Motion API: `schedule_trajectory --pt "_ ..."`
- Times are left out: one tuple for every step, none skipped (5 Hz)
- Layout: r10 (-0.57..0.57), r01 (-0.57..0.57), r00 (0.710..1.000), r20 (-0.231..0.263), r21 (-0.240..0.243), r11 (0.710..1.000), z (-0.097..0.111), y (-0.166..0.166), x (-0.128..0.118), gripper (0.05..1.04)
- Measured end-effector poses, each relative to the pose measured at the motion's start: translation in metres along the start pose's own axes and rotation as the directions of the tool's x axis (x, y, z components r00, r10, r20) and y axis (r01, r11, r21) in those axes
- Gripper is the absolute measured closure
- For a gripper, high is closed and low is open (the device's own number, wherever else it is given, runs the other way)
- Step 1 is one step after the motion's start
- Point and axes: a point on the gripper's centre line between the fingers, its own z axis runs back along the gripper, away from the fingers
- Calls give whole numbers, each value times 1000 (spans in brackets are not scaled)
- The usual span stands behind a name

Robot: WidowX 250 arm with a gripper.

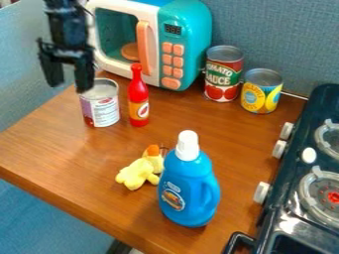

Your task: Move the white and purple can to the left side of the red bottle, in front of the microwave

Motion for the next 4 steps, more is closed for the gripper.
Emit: schedule_trajectory --pt "-26 26 1000 15 4 1000 3 1 -18 79" --pt "-88 86 996 31 62 994 -2 0 -38 79" --pt "-190 189 981 39 42 981 -17 -18 -44 79" --pt "-234 234 970 59 14 972 -29 -41 -40 79"
